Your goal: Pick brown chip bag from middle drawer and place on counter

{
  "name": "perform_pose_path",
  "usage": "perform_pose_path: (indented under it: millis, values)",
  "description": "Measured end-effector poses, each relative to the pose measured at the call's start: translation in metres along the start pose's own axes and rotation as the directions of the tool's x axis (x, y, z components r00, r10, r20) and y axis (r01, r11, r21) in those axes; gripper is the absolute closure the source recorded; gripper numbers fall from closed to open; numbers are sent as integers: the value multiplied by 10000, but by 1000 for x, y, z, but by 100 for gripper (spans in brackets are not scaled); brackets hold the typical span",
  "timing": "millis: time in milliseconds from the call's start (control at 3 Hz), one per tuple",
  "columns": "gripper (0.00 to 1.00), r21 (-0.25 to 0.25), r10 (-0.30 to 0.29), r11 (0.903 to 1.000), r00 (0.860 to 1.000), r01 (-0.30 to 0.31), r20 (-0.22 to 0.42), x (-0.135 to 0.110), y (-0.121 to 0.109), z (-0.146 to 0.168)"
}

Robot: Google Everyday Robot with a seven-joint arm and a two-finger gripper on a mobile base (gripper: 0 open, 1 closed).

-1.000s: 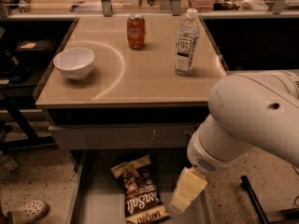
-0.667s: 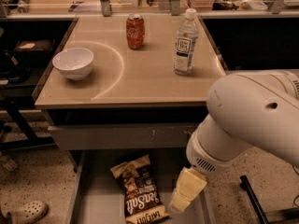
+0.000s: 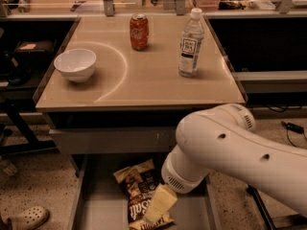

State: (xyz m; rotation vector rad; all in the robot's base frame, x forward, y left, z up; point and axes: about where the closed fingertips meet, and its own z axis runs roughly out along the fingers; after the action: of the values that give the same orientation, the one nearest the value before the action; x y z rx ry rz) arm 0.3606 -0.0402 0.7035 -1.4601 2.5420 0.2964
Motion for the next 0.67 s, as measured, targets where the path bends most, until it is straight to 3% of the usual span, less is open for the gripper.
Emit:
perform_pose_path:
  millis: [333,667]
  values:
    - [0,-138,901,9959,9956,-897,252,-20,-1,48]
    - [0,-115,1726,9850,9841,-1723,407,-25,-2,48]
